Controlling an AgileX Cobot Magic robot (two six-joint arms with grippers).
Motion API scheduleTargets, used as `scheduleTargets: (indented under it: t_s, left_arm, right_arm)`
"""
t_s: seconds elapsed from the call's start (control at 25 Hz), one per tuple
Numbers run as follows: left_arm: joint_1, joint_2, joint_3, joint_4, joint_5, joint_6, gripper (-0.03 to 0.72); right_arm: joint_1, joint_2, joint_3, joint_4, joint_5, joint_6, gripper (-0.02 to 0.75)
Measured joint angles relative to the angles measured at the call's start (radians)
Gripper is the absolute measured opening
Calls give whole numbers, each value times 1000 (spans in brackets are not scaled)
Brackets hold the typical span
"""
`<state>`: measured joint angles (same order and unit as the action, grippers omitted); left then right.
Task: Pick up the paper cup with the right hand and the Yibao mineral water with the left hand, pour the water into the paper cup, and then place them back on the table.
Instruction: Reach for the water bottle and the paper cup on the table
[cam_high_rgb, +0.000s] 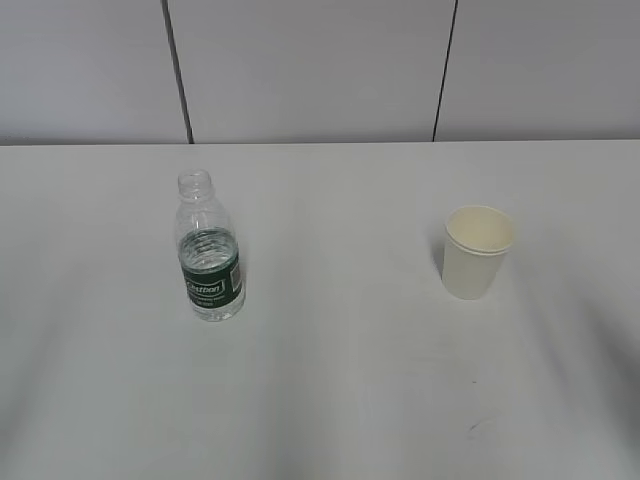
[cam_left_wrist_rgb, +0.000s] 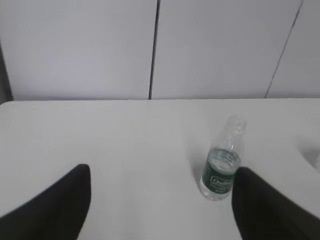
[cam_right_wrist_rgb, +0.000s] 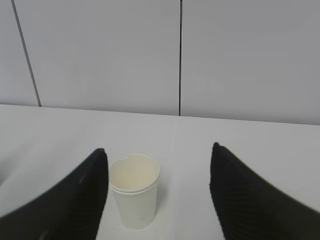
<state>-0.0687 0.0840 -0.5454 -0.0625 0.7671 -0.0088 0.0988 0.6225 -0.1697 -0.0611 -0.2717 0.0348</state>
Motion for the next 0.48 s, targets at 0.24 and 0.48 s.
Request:
scheduleTargets:
  t_s: [0.24,0.48]
  left_arm:
    - [0,209,0,-177,-277,223,531]
    - [0,358,61,-212,-546,245,531]
  right_arm:
    - [0,293,0,0,-250,0,505]
    - [0,533,0,0,-455,15,505]
